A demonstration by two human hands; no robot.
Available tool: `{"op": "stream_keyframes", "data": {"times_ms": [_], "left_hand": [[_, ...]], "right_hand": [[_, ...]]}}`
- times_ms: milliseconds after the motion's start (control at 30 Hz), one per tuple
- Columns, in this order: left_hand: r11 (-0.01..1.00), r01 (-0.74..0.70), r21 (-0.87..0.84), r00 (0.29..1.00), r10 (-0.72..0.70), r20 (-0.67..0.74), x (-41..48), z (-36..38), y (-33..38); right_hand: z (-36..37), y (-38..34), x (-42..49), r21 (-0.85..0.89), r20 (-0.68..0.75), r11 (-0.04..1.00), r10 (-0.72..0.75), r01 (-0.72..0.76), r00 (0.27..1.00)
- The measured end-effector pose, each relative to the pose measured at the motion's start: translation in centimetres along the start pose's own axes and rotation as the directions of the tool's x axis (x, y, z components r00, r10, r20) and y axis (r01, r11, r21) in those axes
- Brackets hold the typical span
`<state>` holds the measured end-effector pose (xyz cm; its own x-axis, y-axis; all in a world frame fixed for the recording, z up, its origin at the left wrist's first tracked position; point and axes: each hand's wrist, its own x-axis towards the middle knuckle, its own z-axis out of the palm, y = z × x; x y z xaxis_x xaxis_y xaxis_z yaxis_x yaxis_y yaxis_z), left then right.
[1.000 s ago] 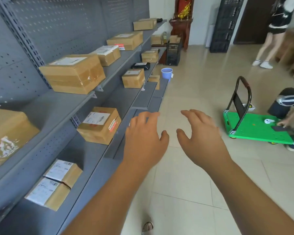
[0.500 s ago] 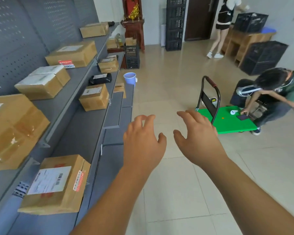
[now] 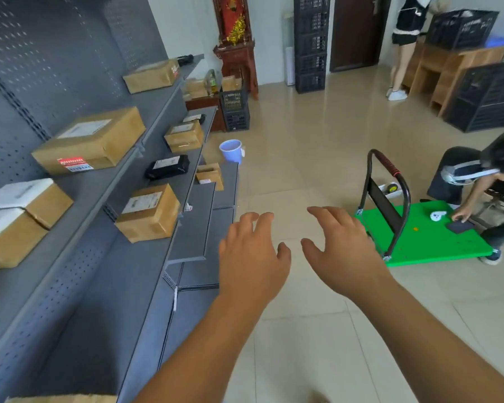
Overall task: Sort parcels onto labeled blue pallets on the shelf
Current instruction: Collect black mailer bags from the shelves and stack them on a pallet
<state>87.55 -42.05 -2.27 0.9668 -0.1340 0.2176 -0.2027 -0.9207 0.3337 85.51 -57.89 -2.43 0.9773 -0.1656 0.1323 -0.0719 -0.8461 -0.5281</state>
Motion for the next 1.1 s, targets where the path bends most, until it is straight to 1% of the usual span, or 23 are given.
{"op": "stream_keyframes", "data": {"times_ms": [100, 267, 400, 567, 667, 800, 1000, 1100], "left_hand": [[0.998, 0.069, -0.004, 0.997, -0.069, -0.027, 4.9, 0.9, -0.4], [0.988, 0.155, -0.015, 0.987, -0.155, -0.033, 11.5, 2.3, -2.3], [0.982, 0.185, -0.035, 0.982, -0.186, -0.039, 18.0, 3.4, -4.4], [0.981, 0.178, -0.081, 0.983, -0.181, -0.033, 26.9, 5.0, -8.2], [0.984, 0.152, -0.090, 0.988, -0.154, -0.019, 32.7, 5.3, -10.1], [0.992, 0.094, -0.080, 0.996, -0.094, 0.001, 39.9, 5.9, -12.0], [0.997, 0.053, -0.047, 0.997, -0.050, 0.061, 47.7, 8.6, -13.6], [0.997, 0.061, -0.043, 0.995, -0.057, 0.079, 51.8, 10.2, -14.3]], "right_hand": [[0.5, 0.2, 6.0, 0.018, 0.042, 0.998, -0.061, 0.060, 0.997], [2.2, -0.4, 14.1, 0.025, 0.122, 0.991, -0.133, 0.131, 0.984], [4.5, -1.3, 21.1, 0.005, 0.145, 0.987, -0.159, 0.160, 0.977], [7.6, -2.8, 29.9, -0.044, 0.145, 0.987, -0.145, 0.153, 0.979], [8.7, -3.8, 35.3, -0.079, 0.134, 0.990, -0.106, 0.118, 0.985], [10.0, -4.8, 41.1, -0.064, 0.087, 0.996, -0.052, 0.058, 0.995], [12.2, -4.2, 48.3, -0.066, 0.084, 0.998, 0.019, -0.013, 0.996], [13.3, -3.8, 52.7, -0.049, 0.090, 0.999, 0.024, -0.019, 0.996]]}}
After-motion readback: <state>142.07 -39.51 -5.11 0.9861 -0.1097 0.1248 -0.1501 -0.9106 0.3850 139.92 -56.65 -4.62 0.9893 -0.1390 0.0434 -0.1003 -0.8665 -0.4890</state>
